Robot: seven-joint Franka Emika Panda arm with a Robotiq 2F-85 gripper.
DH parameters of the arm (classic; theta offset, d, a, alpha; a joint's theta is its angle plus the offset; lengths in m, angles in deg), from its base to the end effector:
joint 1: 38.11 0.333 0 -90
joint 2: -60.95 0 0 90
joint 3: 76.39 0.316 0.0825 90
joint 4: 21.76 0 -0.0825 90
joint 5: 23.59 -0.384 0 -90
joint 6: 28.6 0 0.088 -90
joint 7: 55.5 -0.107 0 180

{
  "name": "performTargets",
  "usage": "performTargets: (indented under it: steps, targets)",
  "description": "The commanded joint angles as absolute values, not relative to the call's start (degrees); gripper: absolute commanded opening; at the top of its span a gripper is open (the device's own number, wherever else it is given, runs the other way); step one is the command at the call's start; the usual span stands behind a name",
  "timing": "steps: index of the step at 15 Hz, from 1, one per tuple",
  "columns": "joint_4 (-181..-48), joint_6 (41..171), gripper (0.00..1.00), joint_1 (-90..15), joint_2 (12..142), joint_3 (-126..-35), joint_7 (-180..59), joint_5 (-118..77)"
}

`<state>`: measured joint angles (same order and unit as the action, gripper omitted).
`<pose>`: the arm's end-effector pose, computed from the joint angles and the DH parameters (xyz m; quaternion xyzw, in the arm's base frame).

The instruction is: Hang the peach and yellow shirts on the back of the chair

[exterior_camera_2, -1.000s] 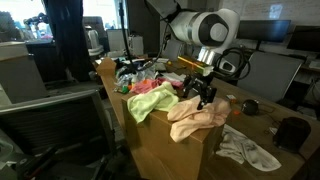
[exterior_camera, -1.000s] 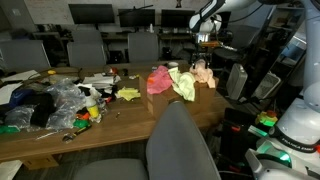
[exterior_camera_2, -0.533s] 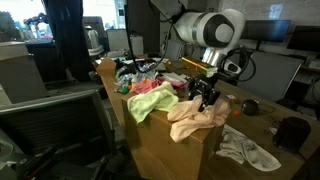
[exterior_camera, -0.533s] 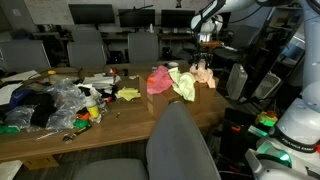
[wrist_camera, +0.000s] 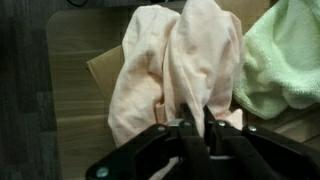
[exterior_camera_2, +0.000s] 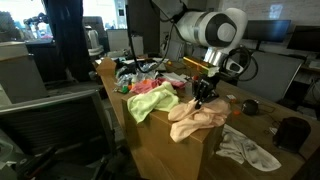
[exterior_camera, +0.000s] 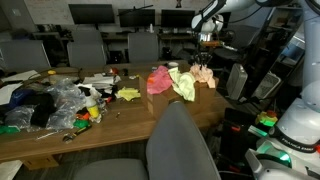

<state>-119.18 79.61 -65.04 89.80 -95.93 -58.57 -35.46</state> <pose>0.4622 -0.4365 0.2953 -0.8824 0.4491 0.1265 0.0608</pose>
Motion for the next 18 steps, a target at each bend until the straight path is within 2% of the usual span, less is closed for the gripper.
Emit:
performTargets:
  steps: [1, 18]
  targets:
    - [-118.9, 78.6, 0.00, -65.0, 86.8, -96.0, -58.7, -33.7]
    - [-123.0, 75.9, 0.01, -58.4, 52.2, -94.9, -44.9, -21.9]
